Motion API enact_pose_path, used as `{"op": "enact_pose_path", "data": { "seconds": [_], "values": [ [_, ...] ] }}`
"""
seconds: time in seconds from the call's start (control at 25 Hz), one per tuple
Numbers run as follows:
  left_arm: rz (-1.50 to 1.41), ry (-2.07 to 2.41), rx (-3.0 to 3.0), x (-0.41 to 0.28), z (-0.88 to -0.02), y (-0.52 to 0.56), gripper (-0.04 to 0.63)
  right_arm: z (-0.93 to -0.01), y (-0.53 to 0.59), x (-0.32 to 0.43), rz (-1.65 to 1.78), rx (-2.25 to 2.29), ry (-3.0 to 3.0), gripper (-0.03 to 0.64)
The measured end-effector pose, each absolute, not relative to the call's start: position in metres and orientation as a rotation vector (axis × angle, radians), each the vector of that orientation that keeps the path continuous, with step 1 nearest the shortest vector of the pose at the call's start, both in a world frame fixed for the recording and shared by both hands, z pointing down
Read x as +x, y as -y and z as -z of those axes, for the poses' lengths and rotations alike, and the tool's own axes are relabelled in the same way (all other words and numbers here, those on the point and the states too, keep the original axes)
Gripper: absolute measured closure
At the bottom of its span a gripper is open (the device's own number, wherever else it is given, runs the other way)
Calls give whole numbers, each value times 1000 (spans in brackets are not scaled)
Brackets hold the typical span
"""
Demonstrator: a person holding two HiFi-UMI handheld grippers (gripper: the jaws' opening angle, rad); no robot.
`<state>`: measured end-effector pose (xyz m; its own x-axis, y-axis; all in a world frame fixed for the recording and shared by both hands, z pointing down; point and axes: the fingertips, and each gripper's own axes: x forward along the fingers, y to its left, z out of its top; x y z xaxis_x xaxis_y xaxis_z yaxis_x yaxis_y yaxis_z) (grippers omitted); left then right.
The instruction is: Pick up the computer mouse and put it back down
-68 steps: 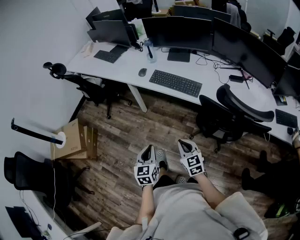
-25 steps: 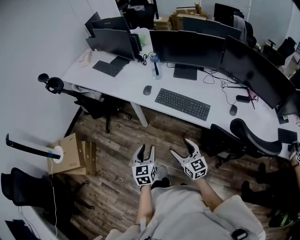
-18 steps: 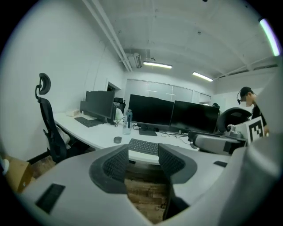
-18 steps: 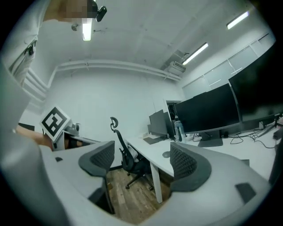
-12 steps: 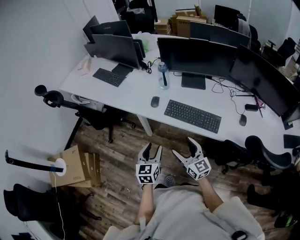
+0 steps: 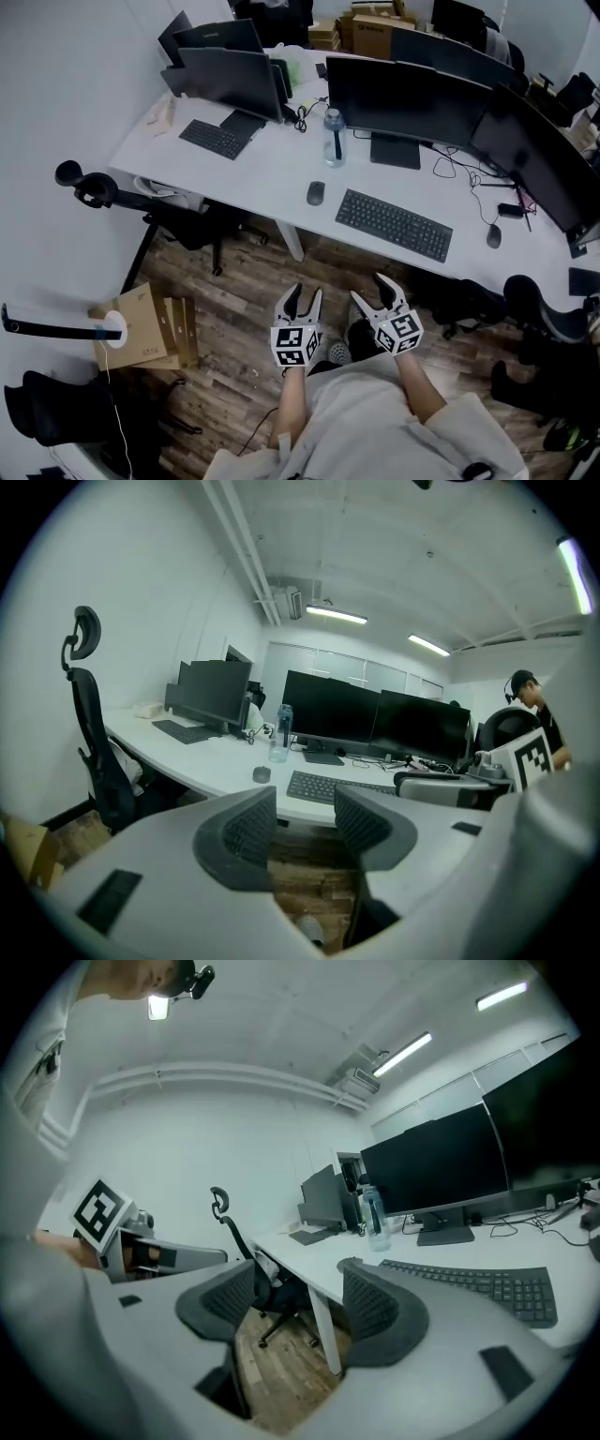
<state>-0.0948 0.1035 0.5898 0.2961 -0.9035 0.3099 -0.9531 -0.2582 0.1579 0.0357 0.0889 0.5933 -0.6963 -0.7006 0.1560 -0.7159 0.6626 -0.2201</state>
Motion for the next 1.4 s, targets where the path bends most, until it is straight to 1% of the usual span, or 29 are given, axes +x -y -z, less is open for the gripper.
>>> {"op": "enact_pose_path", "data": {
  "seconds": [0.2, 0.36, 0.68, 1.0, 1.4],
  "values": [
    [-220, 1688, 2209, -110, -600, -92, 396, -608, -73, 26, -509, 1171, 2804, 330],
    [-240, 1706, 2210, -127, -601, -74, 397, -625, -56, 0, -630, 1085, 2803, 336],
    [-252, 1700, 2210, -149, -597, -20, 399, -619, -5, -45, -571, 946, 2806, 336],
    [-297, 1659, 2251, -156, -594, 50, 402, -599, 78, -51, -525, 1008, 2824, 331],
    [-303, 1662, 2260, -170, -581, 139, 402, -582, 171, -59, -563, 1082, 2829, 333]
  ]
}}
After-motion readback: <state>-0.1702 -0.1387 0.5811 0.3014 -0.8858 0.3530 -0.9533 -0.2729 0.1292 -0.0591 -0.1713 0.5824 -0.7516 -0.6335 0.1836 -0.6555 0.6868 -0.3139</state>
